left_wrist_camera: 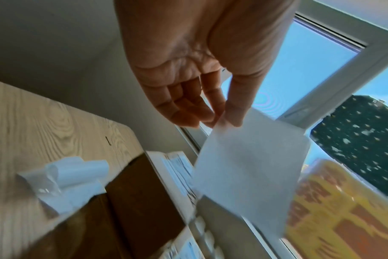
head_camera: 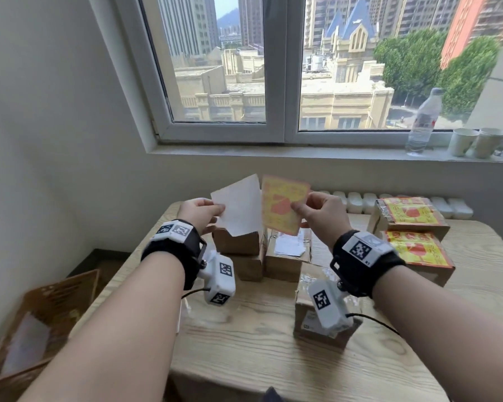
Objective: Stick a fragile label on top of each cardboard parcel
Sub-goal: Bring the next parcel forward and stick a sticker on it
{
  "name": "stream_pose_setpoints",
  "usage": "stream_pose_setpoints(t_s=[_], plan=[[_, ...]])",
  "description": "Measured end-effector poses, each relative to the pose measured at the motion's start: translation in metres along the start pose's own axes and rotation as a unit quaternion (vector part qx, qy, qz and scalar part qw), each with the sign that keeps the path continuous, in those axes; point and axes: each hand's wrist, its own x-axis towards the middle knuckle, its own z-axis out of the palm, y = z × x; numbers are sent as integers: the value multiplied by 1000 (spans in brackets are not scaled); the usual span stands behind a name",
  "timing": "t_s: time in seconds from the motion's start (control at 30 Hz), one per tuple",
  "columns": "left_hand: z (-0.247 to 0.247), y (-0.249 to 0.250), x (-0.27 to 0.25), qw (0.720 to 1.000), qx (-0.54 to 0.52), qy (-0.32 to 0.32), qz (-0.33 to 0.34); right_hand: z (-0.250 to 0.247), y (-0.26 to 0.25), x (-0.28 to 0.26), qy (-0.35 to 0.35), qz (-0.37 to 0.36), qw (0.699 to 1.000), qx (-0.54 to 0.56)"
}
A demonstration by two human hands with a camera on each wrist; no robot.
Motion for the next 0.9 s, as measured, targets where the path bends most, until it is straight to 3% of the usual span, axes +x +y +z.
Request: stream_pose_setpoints(t_s=[0.17, 0.33, 0.6, 0.9], plan=[[-53, -25, 30, 994, -35, 92, -49, 36, -6, 9, 8, -1, 1000, 21], [-83, -56, 61, 988, 23, 114, -103, 73, -2, 23, 8, 14, 1000, 9], [-92, -82, 111, 984, 68, 62, -156, 117, 5, 40, 25, 44, 999, -3], [-70, -87, 138, 981, 90, -22, -171, 127, 11, 46, 45, 88, 995, 5]])
